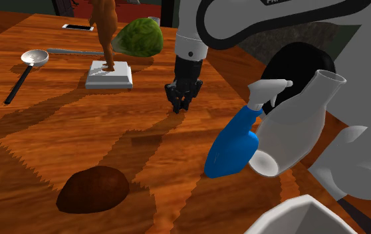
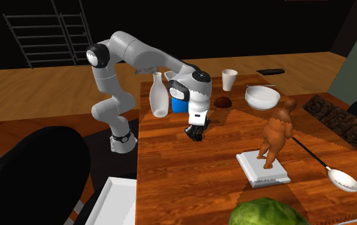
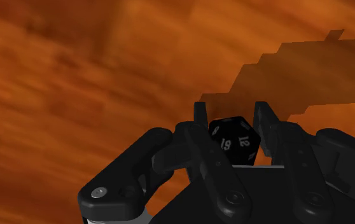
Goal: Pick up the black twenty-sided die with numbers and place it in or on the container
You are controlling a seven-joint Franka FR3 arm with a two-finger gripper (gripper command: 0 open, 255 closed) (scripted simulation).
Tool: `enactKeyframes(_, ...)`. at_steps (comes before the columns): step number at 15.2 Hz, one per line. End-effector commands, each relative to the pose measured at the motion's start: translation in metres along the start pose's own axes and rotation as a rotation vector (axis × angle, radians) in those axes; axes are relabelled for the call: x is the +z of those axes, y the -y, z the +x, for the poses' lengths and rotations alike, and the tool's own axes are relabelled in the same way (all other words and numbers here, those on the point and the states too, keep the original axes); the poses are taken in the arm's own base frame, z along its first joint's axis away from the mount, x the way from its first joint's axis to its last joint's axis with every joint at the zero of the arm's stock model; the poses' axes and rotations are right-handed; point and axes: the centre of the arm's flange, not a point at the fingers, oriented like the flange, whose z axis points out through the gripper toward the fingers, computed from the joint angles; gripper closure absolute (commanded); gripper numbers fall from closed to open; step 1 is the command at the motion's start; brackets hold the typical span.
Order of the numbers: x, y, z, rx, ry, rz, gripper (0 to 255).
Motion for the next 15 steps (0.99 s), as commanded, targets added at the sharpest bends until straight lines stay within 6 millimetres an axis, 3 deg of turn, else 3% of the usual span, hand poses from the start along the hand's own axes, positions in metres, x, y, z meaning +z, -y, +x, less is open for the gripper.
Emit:
enactKeyframes(1,0.0,0.0,0.0,0.0,0.0,0.0,255)
enactKeyframes(6,0.0,0.0,0.0,0.0,0.0,0.0,255)
enactKeyframes(15,-0.047,0.004,-0.004,0.0,0.0,0.0,255)
